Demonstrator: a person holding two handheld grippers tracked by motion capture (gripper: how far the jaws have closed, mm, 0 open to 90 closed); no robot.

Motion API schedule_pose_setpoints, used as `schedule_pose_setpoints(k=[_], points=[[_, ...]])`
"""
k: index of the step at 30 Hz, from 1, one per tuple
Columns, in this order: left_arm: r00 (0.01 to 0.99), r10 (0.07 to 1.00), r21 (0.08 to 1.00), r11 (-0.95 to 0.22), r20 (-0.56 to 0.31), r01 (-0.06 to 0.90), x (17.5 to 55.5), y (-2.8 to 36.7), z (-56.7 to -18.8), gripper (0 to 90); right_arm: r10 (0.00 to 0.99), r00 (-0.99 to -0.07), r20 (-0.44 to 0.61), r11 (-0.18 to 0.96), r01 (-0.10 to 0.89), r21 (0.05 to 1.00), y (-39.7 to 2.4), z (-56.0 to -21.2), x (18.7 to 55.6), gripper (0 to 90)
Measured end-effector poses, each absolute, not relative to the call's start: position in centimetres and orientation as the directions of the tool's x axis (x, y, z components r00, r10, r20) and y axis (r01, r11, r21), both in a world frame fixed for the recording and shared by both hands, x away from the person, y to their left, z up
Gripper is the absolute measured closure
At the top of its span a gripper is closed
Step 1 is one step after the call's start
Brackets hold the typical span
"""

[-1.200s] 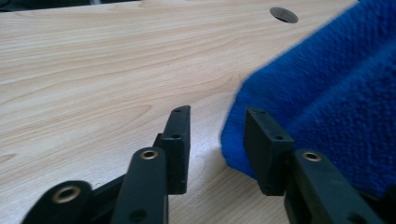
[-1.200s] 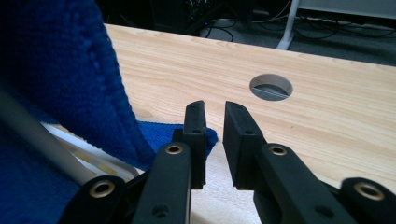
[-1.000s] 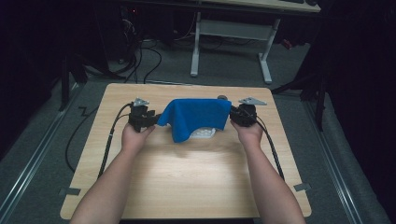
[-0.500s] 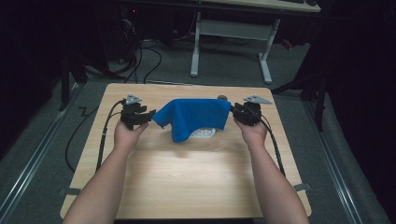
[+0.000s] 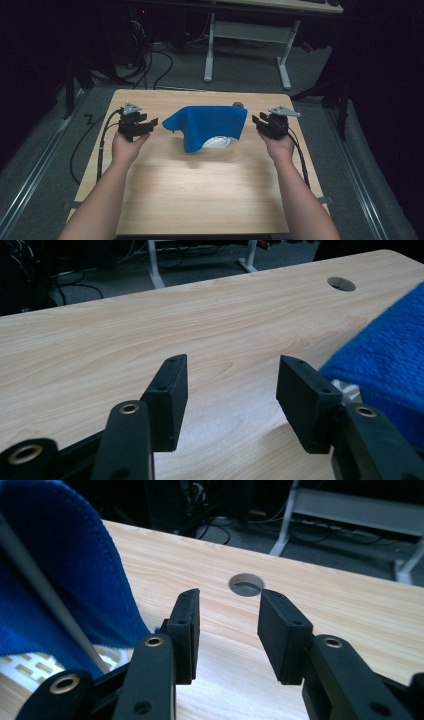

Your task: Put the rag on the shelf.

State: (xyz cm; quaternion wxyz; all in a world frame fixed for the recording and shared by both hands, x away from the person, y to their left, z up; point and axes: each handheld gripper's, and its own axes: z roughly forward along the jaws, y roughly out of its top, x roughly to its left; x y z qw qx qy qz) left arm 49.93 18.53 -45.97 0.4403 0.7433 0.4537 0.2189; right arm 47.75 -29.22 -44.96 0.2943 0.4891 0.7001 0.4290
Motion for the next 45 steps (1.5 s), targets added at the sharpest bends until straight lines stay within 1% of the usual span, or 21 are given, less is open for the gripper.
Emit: schedule_pose_setpoints(k=[3,4,7,9,12,13,15,17,18,23,25,26,27,30,31,33,34,36,38,39,45], points=[[0.489,0.869,0.857,-0.197,-0.072,0.476,48.5,19.0,-46.1,45.4,0.938,-0.346,0.017,0.149,0.449,0.881,-29.8,-44.8,46.8,59.2],[0.49,0.869,0.86,-0.196,-0.07,0.472,47.6,19.2,-46.4,45.4,0.94,-0.34,-0.007,0.161,0.426,0.89,-30.1,-44.8,45.8,59.1],[0.496,0.865,0.856,-0.193,-0.083,0.48,46.1,19.3,-47.0,45.4,0.94,-0.34,-0.036,0.189,0.431,0.882,-30.2,-44.7,44.9,58.2],[0.508,0.857,0.856,-0.203,-0.079,0.475,43.9,19.2,-47.7,44.8,0.936,-0.346,-0.06,0.212,0.421,0.882,-30.3,-44.6,43.0,54.8],[0.516,0.854,0.86,-0.208,-0.073,0.467,42.0,19.3,-47.9,44.4,0.93,-0.359,-0.08,0.226,0.386,0.894,-30.2,-44.6,41.4,54.1],[0.52,0.85,0.864,-0.2,-0.082,0.463,40.6,19.3,-48.1,43.8,0.927,-0.363,-0.09,0.237,0.383,0.893,-30.0,-44.5,39.6,51.8],[0.522,0.848,0.864,-0.192,-0.092,0.465,39.8,19.3,-48.2,43.7,0.926,-0.365,-0.094,0.242,0.383,0.892,-29.9,-44.4,39.0,51.7],[0.527,0.843,0.864,-0.185,-0.106,0.469,38.1,19.2,-48.4,42.9,0.921,-0.374,-0.105,0.246,0.352,0.903,-29.3,-44.4,36.1,49.6],[0.527,0.842,0.865,-0.178,-0.112,0.469,37.5,19.1,-48.5,42.9,0.921,-0.374,-0.105,0.246,0.352,0.903,-29.3,-44.4,36.1,49.6],[0.572,0.808,0.849,-0.198,-0.141,0.49,34.4,16.9,-49.6,42.2,0.911,-0.398,-0.109,0.256,0.337,0.906,-27.5,-45.2,32.1,41.9],[0.619,0.772,0.838,-0.239,-0.143,0.491,33.0,14.1,-50.3,41.6,0.906,-0.413,-0.097,0.253,0.344,0.904,-26.4,-45.6,31.1,40.3],[0.619,0.772,0.838,-0.239,-0.143,0.491,33.0,14.1,-50.3,41.4,0.906,-0.413,-0.097,0.253,0.344,0.904,-26.4,-45.6,31.1,40.3],[0.649,0.744,0.836,-0.247,-0.161,0.49,32.4,12.2,-50.4,41.1,0.9,-0.428,-0.083,0.257,0.366,0.894,-24.8,-46.0,30.4,38.7],[0.682,0.708,0.835,-0.255,-0.182,0.487,31.8,10.2,-50.7,40.5,0.892,-0.445,-0.079,0.264,0.371,0.89,-23.5,-46.3,30.1,38.3],[0.704,0.69,0.832,-0.283,-0.169,0.477,31.4,9.0,-51.1,39.7,0.874,-0.477,-0.089,0.293,0.371,0.881,-21.6,-46.8,29.7,36.4],[0.714,0.682,0.829,-0.3,-0.159,0.472,31.1,8.4,-51.5,39.7,0.869,-0.485,-0.098,0.305,0.37,0.877,-21.0,-47.0,29.5,36.1],[0.721,0.674,0.824,-0.312,-0.16,0.474,30.9,8.0,-51.8,40.0,0.864,-0.495,-0.089,0.3,0.365,0.881,-19.9,-48.6,29.1,36.7],[0.74,0.649,0.804,-0.341,-0.175,0.488,30.7,7.3,-52.5,40.0,0.864,-0.497,-0.078,0.293,0.371,0.881,-19.6,-49.3,29.0,38.7],[0.751,0.64,0.803,-0.357,-0.163,0.478,30.5,7.0,-52.6,39.5,0.821,-0.562,-0.1,0.367,0.386,0.846,-18.6,-51.2,28.9,38.0],[0.748,0.644,0.808,-0.346,-0.165,0.476,30.6,7.1,-52.5,39.8,0.8,-0.581,-0.152,0.421,0.362,0.832,-18.3,-51.4,28.9,38.7],[0.735,0.652,0.802,-0.332,-0.186,0.497,31.1,8.0,-52.7,39.6,0.821,-0.559,-0.114,0.37,0.369,0.853,-19.4,-51.0,29.5,38.5]])
